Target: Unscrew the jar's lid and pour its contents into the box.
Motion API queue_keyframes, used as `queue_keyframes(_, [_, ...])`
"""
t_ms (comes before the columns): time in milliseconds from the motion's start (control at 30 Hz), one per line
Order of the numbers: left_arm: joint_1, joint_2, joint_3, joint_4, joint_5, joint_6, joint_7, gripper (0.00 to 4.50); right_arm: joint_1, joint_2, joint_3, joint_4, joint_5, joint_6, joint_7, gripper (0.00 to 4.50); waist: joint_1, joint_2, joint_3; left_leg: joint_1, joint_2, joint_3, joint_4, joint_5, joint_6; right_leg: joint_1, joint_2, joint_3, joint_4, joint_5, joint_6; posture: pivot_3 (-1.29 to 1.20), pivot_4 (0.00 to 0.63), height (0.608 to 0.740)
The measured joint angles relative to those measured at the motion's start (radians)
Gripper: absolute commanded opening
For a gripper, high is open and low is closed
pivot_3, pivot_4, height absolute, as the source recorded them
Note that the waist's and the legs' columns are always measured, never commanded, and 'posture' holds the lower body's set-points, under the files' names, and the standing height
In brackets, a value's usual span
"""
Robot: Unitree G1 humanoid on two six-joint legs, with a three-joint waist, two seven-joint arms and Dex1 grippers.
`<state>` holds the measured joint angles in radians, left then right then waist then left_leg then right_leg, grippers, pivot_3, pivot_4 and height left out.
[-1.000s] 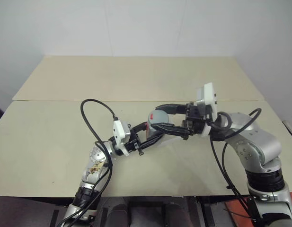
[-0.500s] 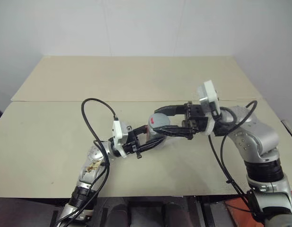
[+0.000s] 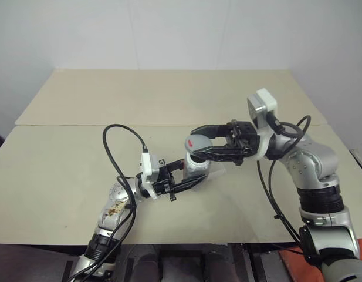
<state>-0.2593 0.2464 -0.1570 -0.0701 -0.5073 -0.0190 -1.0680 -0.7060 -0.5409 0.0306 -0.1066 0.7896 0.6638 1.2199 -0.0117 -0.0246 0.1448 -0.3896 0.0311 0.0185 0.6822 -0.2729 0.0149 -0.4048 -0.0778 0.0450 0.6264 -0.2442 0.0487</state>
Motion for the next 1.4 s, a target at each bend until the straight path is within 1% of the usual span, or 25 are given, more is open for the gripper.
queue_keyframes(133, [0.000, 0.001, 0.000, 0.000, 0.002, 0.000, 0.000, 2.00, -0.014, 0.001, -0.019, 0.013, -0.003, 0.011, -0.050, 2.83, 0.000, 0.000, 0.000, 0.000, 0.000, 0.000, 0.000, 0.000, 0.000, 0.000, 0.000, 0.000, 0.000, 0.000, 0.000, 0.00, 0.150, 0.740])
queue_keyframes(200, [0.001, 0.002, 0.002, -0.001, 0.010, -0.001, 0.010, 2.00, -0.002, -0.002, -0.073, 0.019, -0.027, -0.010, -0.123, 2.83, 0.004, 0.000, 0.000, 0.000, 0.000, 0.000, 0.000, 0.000, 0.000, 0.000, 0.000, 0.000, 0.000, 0.000, 0.000, 0.00, 0.150, 0.740])
queue_keyframes(267, [0.005, 0.004, 0.008, -0.005, 0.014, -0.001, 0.026, 2.00, 0.040, -0.026, -0.126, 0.015, -0.073, -0.050, -0.197, 2.83, 0.012, 0.000, 0.000, -0.001, 0.000, 0.000, 0.000, 0.000, 0.000, 0.000, 0.000, 0.000, 0.000, 0.000, 0.000, 0.00, 0.150, 0.740])
queue_keyframes(367, [0.017, 0.008, 0.028, -0.023, 0.020, -0.004, 0.055, 2.00, 0.183, -0.106, -0.212, -0.015, -0.141, -0.071, -0.289, 2.83, 0.026, 0.000, 0.000, -0.003, -0.001, 0.003, 0.000, 0.000, 0.000, 0.000, -0.001, -0.001, 0.000, 0.000, 0.000, 0.00, 0.150, 0.740])
queue_keyframes(500, [0.027, 0.024, 0.063, -0.030, 0.035, -0.023, 0.091, 2.00, 0.377, -0.178, -0.272, -0.096, -0.203, -0.034, -0.404, 2.83, 0.021, 0.000, 0.000, -0.003, 0.000, 0.006, 0.000, 0.000, 0.000, -0.001, 0.000, 0.000, -0.001, 0.000, 0.000, 0.00, 0.150, 0.740])
queue_keyframes(600, [0.022, 0.036, 0.083, -0.031, 0.035, -0.008, 0.120, 2.00, 0.490, -0.197, -0.272, -0.170, -0.248, 0.030, -0.496, 2.83, 0.012, 0.000, 0.000, 0.000, 0.000, 0.006, 0.000, 0.000, 0.000, 0.000, 0.000, 0.001, 0.000, 0.000, 0.000, 0.00, 0.150, 0.740])
queue_keyframes(667, [0.005, 0.060, 0.103, -0.021, 0.035, 0.017, 0.137, 2.00, 0.575, -0.222, -0.235, -0.214, -0.304, 0.082, -0.557, 2.83, 0.011, 0.000, 0.000, 0.001, 0.000, 0.007, 0.000, 0.000, 0.000, 0.001, 0.001, 0.001, 0.001, 0.000, 0.000, 0.00, 0.150, 0.740])
queue_keyframes(733, [-0.032, 0.096, 0.138, 0.005, 0.035, 0.037, 0.150, 2.00, 0.646, -0.220, -0.182, -0.236, -0.345, 0.136, -0.608, 2.83, 0.007, 0.000, 0.000, 0.001, 0.000, 0.008, 0.000, 0.000, 0.000, 0.001, 0.001, 0.002, 0.000, 0.000, 0.000, 0.00, 0.150, 0.740])
queue_keyframes(867, [-0.087, 0.117, 0.157, 0.055, 0.050, 0.040, 0.152, 2.00, 0.668, -0.202, -0.147, -0.287, -0.379, 0.174, -0.668, 2.83, -0.001, 0.000, 0.000, 0.001, 0.000, 0.008, 0.000, 0.000, 0.000, 0.001, 0.001, 0.003, -0.001, 0.000, 0.000, 0.00, 0.150, 0.740])
queue_keyframes(933, [-0.096, 0.124, 0.157, 0.078, 0.058, 0.038, 0.145, 2.00, 0.672, -0.201, -0.132, -0.299, -0.398, 0.179, -0.691, 3.52, -0.003, 0.000, 0.000, 0.001, 0.000, 0.008, 0.000, 0.000, 0.000, 0.001, 0.001, 0.003, -0.001, 0.000, 0.000, 0.00, 0.150, 0.740])
queue_keyframes(967, [-0.100, 0.125, 0.157, 0.089, 0.060, 0.038, 0.141, 2.00, 0.676, -0.201, -0.117, -0.298, -0.410, 0.185, -0.699, 3.74, -0.003, 0.000, 0.000, 0.001, 0.000, 0.008, 0.000, 0.000, 0.000, 0.001, 0.001, 0.002, 0.000, 0.000, 0.000, 0.00, 0.150, 0.740])
queue_keyframes(1033, [-0.107, 0.130, 0.158, 0.105, 0.074, 0.035, 0.135, 2.00, 0.681, -0.198, -0.113, -0.302, -0.416, 0.187, -0.704, 4.38, -0.002, 0.000, 0.000, 0.001, 0.000, 0.008, 0.000, 0.000, 0.000, 0.001, 0.001, 0.002, 0.000, 0.000, 0.000, 0.00, 0.150, 0.740])
queue_keyframes(1067, [-0.117, 0.134, 0.158, 0.116, 0.081, 0.025, 0.134, 2.00, 0.683, -0.200, -0.116, -0.305, -0.417, 0.188, -0.703, 4.45, -0.001, 0.000, 0.000, 0.001, 0.000, 0.008, 0.000, 0.000, 0.000, 0.001, 0.001, 0.002, 0.000, 0.000, 0.000, 0.00, 0.150, 0.740])
queue_keyframes(1300, [-0.179, 0.143, 0.158, 0.190, 0.154, -0.007, 0.147, 2.00, 0.713, -0.204, -0.119, -0.387, -0.412, 0.187, -0.680, 4.45, 0.000, 0.000, 0.000, 0.000, 0.000, 0.008, 0.000, 0.000, 0.000, 0.000, 0.001, 0.002, -0.001, 0.000, 0.000, 0.00, 0.150, 0.740])
queue_keyframes(1400, [-0.244, 0.169, 0.133, 0.259, 0.221, -0.056, 0.140, 2.00, 0.698, -0.211, -0.175, -0.443, -0.372, 0.179, -0.645, 4.45, 0.002, -0.001, 0.000, 0.000, -0.001, 0.008, 0.000, 0.000, 0.000, 0.001, 0.001, 0.002, 0.000, 0.000, 0.000, 0.00, 0.150, 0.740])
